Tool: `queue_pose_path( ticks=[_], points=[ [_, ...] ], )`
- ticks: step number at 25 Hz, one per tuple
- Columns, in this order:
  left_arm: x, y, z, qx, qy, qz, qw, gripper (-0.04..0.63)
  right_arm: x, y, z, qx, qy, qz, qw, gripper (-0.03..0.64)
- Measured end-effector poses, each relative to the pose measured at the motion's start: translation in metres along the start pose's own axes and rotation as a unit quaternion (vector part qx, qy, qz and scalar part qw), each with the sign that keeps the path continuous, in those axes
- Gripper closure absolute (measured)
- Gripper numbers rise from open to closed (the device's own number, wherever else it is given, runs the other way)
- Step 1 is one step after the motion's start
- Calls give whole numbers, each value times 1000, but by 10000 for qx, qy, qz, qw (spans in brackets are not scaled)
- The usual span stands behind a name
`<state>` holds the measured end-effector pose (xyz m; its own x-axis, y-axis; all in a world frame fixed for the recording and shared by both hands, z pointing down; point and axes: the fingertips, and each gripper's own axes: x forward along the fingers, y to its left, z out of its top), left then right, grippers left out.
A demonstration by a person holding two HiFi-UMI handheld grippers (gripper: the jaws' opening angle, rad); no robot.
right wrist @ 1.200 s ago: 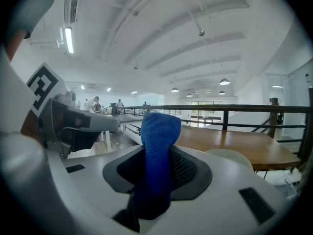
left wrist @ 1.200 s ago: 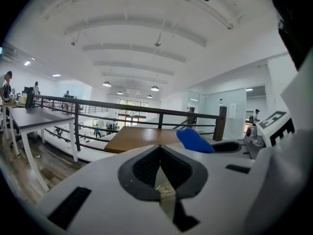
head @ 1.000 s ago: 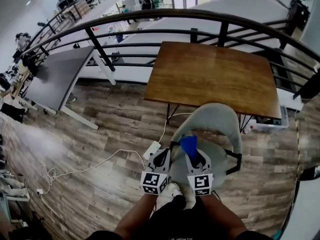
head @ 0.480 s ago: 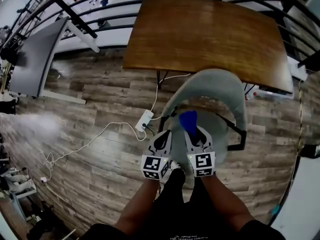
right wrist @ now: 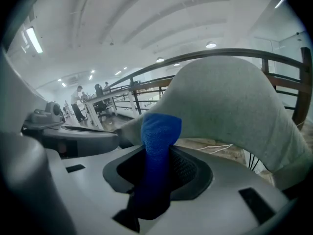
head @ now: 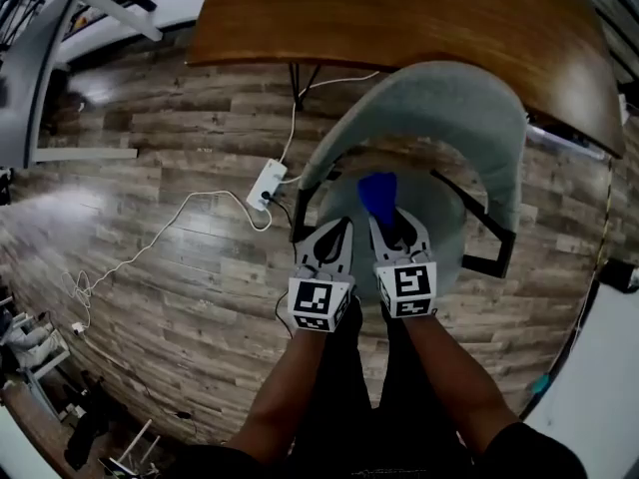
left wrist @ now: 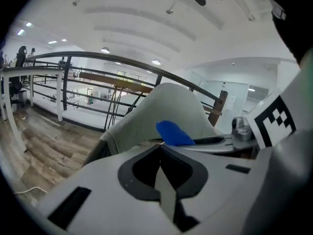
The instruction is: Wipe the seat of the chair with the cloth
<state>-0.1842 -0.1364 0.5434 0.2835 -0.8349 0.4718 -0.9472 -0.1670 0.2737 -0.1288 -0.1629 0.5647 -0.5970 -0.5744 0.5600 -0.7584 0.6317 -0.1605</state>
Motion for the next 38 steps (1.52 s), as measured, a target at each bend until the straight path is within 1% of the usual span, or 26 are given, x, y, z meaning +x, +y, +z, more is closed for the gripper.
queue_pose_path(
  ticks=[2,5,10,13,15,22,26,29,35,38],
  points=[
    [12,3,-22,-25,60,9,10000,594,10,-6,-16,-49,86,51,9999,485],
    [27,8,-54,-158,142,6,9998,594,25,-8,-37,-102,175,157,9997,485],
    [43,26,-98,-311,289,169,9990,594,55,-11,-69,-63,314,252,9992,485],
    [46,36,-120,-351,430,246,9982,594,74,-9,-91,-75,493,301,9983,485],
    [50,36,-126,-361,506,237,9978,594,84,-8,-102,-36,578,350,9977,485],
    [54,39,-139,-117,693,149,9974,594,114,-3,-117,85,645,348,9973,485],
    [49,48,-149,-249,779,278,9963,594,130,3,-121,299,728,437,9959,486],
    [49,49,-154,-348,815,307,9956,594,139,5,-127,335,857,469,9947,485],
    [53,52,-155,-374,816,282,9956,594,144,3,-131,341,933,332,9945,486],
    [56,49,-155,-350,823,220,9958,594,145,-5,-131,550,981,202,9935,486]
  ],
)
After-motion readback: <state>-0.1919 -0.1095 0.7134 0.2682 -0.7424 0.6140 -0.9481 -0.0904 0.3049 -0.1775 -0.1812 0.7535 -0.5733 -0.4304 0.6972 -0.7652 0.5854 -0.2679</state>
